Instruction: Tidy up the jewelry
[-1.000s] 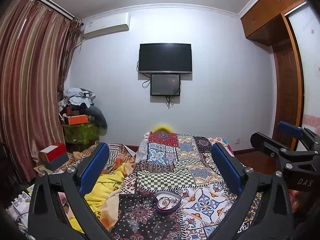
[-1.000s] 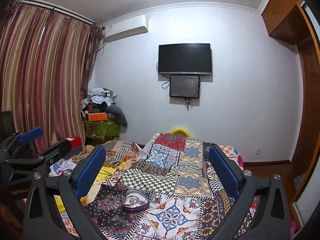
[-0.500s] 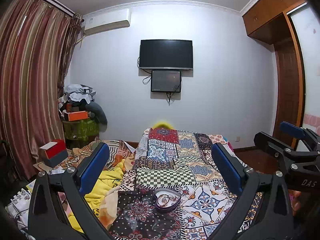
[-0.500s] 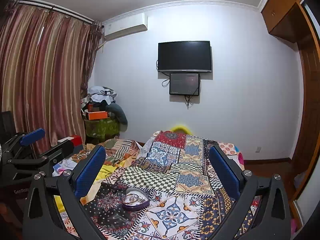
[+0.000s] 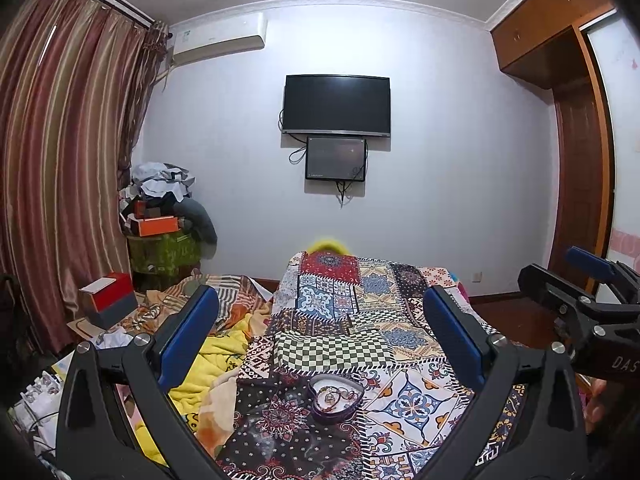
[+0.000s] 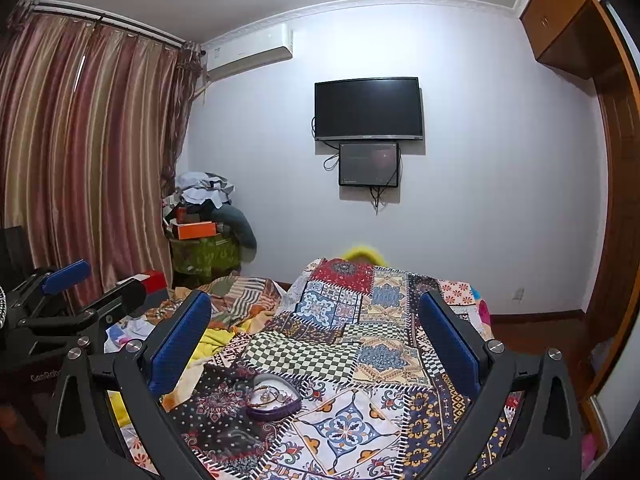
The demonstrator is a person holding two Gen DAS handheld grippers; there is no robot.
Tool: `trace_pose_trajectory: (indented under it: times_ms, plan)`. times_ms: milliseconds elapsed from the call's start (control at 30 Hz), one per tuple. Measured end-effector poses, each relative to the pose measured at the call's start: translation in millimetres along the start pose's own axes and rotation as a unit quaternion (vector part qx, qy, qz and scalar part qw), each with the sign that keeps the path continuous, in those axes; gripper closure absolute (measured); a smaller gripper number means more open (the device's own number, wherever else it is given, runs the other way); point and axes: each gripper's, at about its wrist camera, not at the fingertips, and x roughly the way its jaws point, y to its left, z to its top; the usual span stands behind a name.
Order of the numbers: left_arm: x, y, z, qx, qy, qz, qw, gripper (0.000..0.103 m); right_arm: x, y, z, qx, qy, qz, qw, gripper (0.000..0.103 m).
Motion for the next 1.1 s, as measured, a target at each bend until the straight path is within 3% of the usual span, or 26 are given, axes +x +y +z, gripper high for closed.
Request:
trace_pose_trajectory:
  times_ms: [1100]
  plan:
    - [14, 3, -5, -0.014, 0.022, -0.008, 0.9996, 0.0, 7, -7, -2, 0.007, 0.014, -0.002, 1.0, 0.0]
